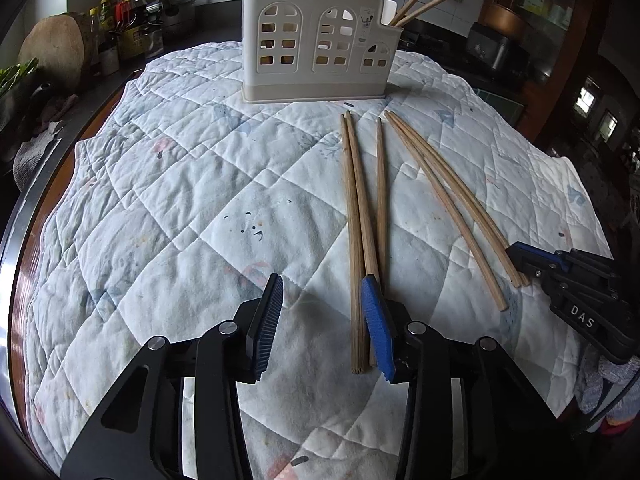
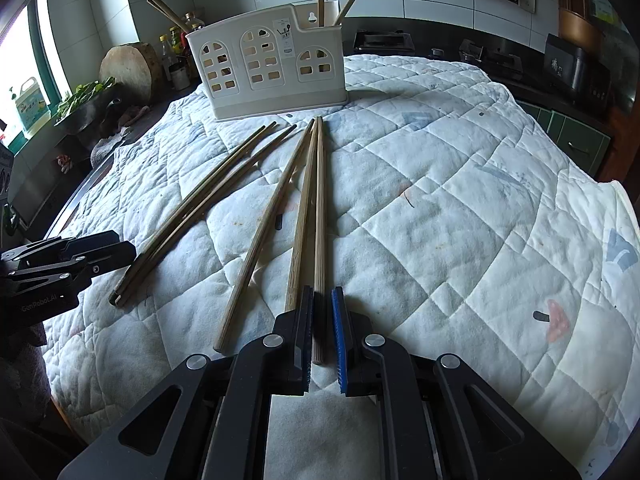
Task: Organize utensils
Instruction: 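Lower the right gripper onto a chopstick while the left gripper approaches another, then close the left gripper on a chopstick while the right gripper closes on another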
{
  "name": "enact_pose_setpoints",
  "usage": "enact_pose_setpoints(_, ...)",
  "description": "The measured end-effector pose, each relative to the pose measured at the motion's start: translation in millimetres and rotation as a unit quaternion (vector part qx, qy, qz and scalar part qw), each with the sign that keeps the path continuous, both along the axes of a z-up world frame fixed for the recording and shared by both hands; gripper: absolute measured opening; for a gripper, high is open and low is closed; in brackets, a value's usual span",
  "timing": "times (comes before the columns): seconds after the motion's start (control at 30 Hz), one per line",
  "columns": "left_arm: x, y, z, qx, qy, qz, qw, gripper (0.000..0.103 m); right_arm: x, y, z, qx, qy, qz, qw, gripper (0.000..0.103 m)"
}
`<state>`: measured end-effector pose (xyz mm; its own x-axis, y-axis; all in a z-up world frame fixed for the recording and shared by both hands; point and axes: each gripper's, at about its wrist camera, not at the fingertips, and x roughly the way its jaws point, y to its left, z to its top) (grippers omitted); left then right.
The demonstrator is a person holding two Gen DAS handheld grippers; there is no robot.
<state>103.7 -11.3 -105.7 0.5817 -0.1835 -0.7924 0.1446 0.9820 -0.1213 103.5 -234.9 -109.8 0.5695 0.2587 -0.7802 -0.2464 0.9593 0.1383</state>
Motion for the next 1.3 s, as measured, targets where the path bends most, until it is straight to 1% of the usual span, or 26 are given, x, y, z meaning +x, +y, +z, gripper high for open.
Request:
enact_pose_setpoints(0.03,1,-1,-1,-0.001,0.003,-0.002,1.0000,0.041,0,0,0,0.000,0.000,0.000,1.000,0.009)
enact_pose_setpoints(0.1,2,-4,-4,-0.001,0.009,-0.007,0.9999,0.036,0,0,0,0.000,0.000,0.000,1.000,0.009)
enact_pose_setpoints(0.13,3,-6,-5,-0.001,0.011,-0.010,0.9999,0.035,0,0,0,0.000,0.000,0.000,1.000,0.009)
enact_pose_setpoints(0.23,6,-10,-9,0.011,0.016,-0.008,0.9998,0.032,0,1,0,0.000,0.000,0.000,1.000,0.009)
enact_pose_setpoints(0.4,7,-7,-8,0.022,0.011,-0.001,0.9997,0.022,0,1,0,0.000,0.000,-0.001,1.000,0.009)
enact_pose_setpoints(0.6,6,-11,-10,0.031,0.005,0.003,0.9995,0.021,0,1,0,-0.001,-0.001,0.000,1.000,0.009)
enact_pose_setpoints(0.7,5,-10,-10,0.028,0.004,0.006,0.9996,0.021,0,2,0,-0.005,-0.003,0.000,1.000,0.009)
enact_pose_setpoints(0.83,6,-12,-10,0.037,-0.003,0.002,0.9993,0.021,0,4,-1,-0.012,-0.008,0.000,1.000,0.009)
enact_pose_setpoints(0.87,6,-11,-10,0.034,-0.003,0.005,0.9994,0.018,0,4,-1,-0.012,-0.008,-0.001,1.000,0.008)
enact_pose_setpoints(0.9,7,-9,-9,0.031,-0.001,0.009,0.9995,0.012,0,4,-1,-0.012,-0.009,-0.002,1.000,0.007)
enact_pose_setpoints(0.97,9,-4,-7,0.009,0.002,0.012,0.9999,0.007,0,4,0,-0.012,-0.010,-0.002,1.000,0.007)
enact_pose_setpoints(1.0,8,-2,-5,0.002,0.000,0.014,0.9999,0.006,0,4,1,-0.013,-0.012,-0.002,1.000,0.007)
enact_pose_setpoints(1.13,4,4,9,-0.006,-0.021,0.014,0.9997,0.006,-4,1,13,-0.012,-0.029,-0.002,1.000,0.007)
enact_pose_setpoints(1.3,-1,12,34,-0.024,-0.054,0.015,0.9981,0.006,-6,-1,45,-0.008,-0.067,0.002,0.998,0.007)
